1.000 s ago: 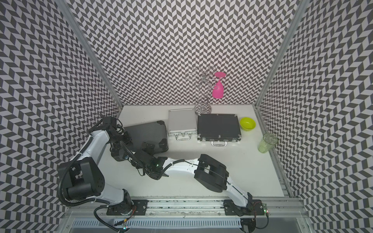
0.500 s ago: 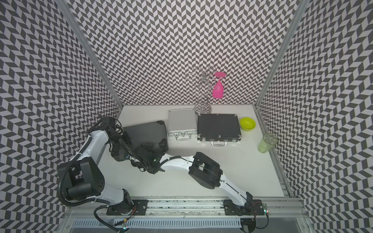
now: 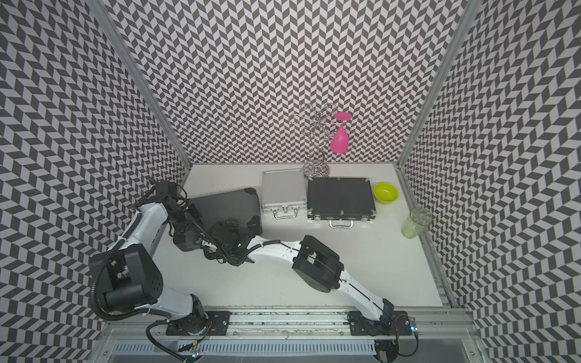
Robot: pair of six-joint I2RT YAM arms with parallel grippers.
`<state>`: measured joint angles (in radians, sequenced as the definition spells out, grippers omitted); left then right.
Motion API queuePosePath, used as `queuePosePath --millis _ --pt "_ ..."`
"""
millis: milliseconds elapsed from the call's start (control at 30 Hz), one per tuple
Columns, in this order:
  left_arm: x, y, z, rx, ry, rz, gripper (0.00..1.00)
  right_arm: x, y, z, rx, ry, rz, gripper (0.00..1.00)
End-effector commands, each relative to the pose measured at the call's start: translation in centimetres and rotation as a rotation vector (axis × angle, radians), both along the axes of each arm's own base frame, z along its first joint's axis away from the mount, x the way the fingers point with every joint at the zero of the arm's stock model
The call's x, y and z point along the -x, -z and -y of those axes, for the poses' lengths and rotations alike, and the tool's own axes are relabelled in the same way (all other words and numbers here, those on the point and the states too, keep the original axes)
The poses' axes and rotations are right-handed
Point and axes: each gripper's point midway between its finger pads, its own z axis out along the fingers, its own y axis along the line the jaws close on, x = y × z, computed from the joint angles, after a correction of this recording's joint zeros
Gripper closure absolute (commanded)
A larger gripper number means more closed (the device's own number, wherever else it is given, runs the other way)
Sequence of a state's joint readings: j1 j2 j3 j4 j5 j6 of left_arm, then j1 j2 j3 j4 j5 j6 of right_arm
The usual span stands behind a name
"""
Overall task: Close the poker set cases
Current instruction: Fasten the fastener on the poker set case.
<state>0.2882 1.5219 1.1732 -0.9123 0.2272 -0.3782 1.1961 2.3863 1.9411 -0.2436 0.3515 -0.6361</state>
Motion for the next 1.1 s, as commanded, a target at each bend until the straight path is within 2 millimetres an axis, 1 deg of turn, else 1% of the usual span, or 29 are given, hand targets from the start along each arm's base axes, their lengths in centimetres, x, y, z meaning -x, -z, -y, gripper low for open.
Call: queuePosePath --millis 0,133,233,300,400,467,600,700,800,1067 --pt "0.5 0.0 -2.8 -0.047 -0.115 -0.017 1.0 0.6 3.8 0.5 0.073 -0.018 -0.061 0.0" --pt "1.0 -0.6 -4.4 -0.06 -0.173 -0.001 1.0 0.6 4.6 0.7 0.091 -0.014 -0.063 0.0" --pt "1.5 -0.7 -5.5 -0.084 -0.204 0.002 1.0 0.8 4.6 0.7 0.092 -0.023 -0.065 0.0" --pt "1.3 -0.5 -5.0 -0.064 -0.186 0.009 1.0 0.8 4.6 0.7 0.092 -0.029 -0.058 0.0" --pt "1.5 0.7 -4.1 -0.01 -0.166 -0.02 1.0 1.4 4.8 0.8 0.115 -0.051 -0.075 0.0" --pt "1.5 0.8 -3.8 -0.008 -0.161 -0.019 1.0 1.7 5.5 1.2 0.158 -0.066 -0.096 0.0" --pt "1.2 0.9 -3.3 -0.023 -0.139 -0.027 1.0 2.6 7.4 2.4 0.267 -0.093 -0.151 0.01" --pt "0.9 0.9 -2.9 -0.024 -0.126 -0.031 1.0 2.9 7.9 2.3 0.295 -0.106 -0.192 0.01" --pt "0.6 0.7 -2.9 -0.03 -0.123 -0.029 1.0 2.8 7.5 1.8 0.293 -0.106 -0.199 0.01" --pt "0.4 0.5 -3.1 -0.04 -0.126 -0.028 1.0 3.9 6.9 2.0 0.304 -0.149 -0.246 0.01"
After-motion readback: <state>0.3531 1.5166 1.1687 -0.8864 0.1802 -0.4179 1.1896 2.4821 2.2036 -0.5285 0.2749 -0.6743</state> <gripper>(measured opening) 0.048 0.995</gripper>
